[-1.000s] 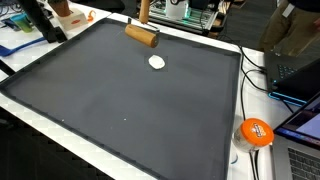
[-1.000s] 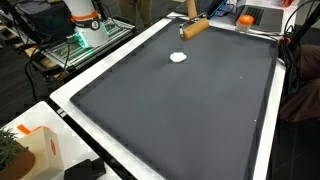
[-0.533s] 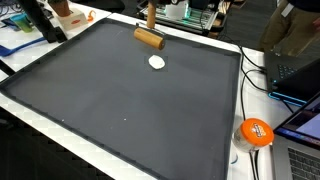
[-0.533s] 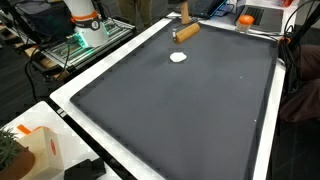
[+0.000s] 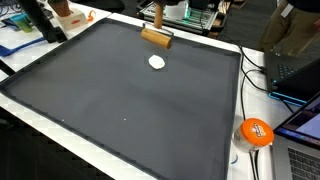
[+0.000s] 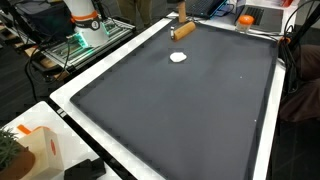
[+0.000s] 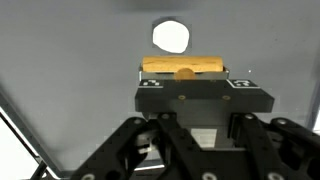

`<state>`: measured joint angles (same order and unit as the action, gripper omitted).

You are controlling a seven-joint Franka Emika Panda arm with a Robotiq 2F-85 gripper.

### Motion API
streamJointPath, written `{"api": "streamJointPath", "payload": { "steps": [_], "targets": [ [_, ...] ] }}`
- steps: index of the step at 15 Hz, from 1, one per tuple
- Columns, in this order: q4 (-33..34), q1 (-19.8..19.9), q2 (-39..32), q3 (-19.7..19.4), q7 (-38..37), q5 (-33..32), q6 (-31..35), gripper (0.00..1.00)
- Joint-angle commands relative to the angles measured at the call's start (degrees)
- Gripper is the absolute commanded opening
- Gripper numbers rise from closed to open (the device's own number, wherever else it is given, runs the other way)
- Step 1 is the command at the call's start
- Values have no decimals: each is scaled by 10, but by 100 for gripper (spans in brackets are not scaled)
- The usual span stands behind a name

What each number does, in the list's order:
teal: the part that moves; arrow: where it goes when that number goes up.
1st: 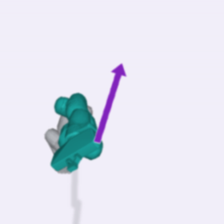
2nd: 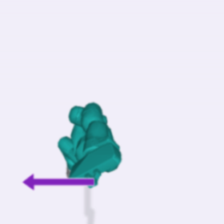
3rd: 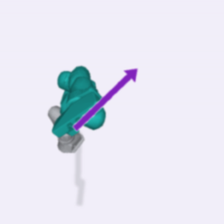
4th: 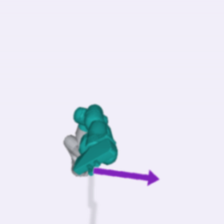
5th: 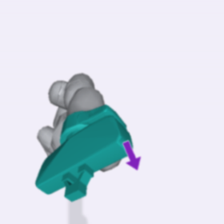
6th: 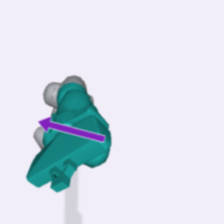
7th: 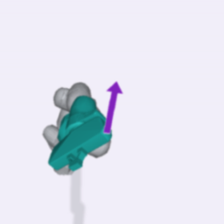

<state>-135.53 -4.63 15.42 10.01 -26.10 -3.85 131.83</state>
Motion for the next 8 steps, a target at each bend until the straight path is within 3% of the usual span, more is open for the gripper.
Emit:
{"api": "streamJointPath", "payload": {
  "steps": [1, 8],
  "targets": [
    [-25, -3, 27, 10, 0, 2, 9, 22],
    [-65, 7, 36, 26, -36, -23, 71, 22]
  ]
}}
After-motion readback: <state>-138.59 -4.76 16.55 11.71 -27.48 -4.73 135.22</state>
